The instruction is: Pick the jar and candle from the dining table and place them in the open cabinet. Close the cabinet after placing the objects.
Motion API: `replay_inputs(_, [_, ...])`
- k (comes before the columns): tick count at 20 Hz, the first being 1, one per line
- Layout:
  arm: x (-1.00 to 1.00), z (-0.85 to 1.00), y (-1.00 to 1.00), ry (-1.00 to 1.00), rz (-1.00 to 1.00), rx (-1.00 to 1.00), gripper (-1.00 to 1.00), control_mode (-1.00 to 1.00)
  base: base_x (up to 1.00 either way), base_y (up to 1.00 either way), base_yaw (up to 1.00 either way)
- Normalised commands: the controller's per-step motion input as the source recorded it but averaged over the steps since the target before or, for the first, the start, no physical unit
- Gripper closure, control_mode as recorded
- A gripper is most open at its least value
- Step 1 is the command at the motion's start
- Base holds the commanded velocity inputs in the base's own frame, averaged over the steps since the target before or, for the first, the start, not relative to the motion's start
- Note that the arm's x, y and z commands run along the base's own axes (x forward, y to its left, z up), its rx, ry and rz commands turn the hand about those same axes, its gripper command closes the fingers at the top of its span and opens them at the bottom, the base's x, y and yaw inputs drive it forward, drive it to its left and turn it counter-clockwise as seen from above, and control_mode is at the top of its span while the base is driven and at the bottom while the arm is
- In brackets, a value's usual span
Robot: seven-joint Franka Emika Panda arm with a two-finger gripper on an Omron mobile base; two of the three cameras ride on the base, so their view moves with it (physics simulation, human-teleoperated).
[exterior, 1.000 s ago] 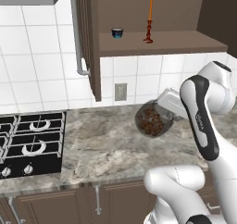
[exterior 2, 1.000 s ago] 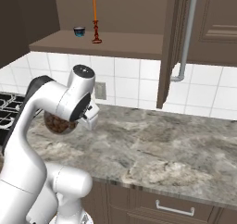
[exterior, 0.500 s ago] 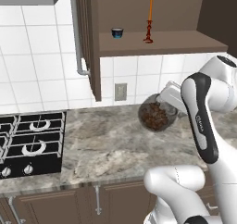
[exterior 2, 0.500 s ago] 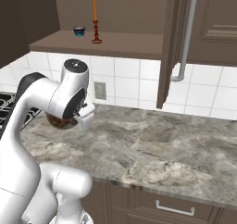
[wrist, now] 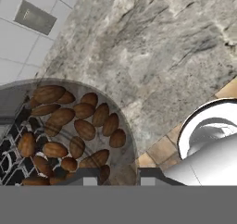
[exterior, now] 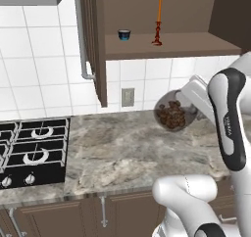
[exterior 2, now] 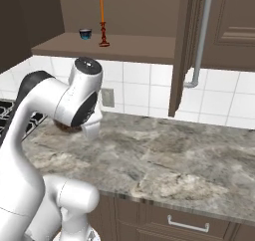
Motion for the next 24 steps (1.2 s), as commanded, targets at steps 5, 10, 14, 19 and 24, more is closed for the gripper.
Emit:
replay_inputs(5, [-0.10, 0.32, -0.24, 0.14, -0.19, 0.09, 1.00, -1.00, 0.00, 0.00, 0.00])
replay_inputs(10, [-0.07, 0.33, -0.18, 0.27, -0.24, 0.01, 1.00, -1.00, 0.00, 0.00, 0.00])
replay_inputs(14, [-0.09, 0.33, -0.13, 0.17, -0.26, 0.00, 1.00, -1.00, 0.00, 0.00, 0.00])
replay_inputs(19, [-0.06, 0.27, -0.07, 0.01, -0.26, 0.00, 1.00, -1.00, 0.00, 0.00, 0.00])
replay_inputs(24, [0.00, 0.25, -0.02, 0.00, -0.21, -0.01, 1.00, -1.00, 0.00, 0.00, 0.00])
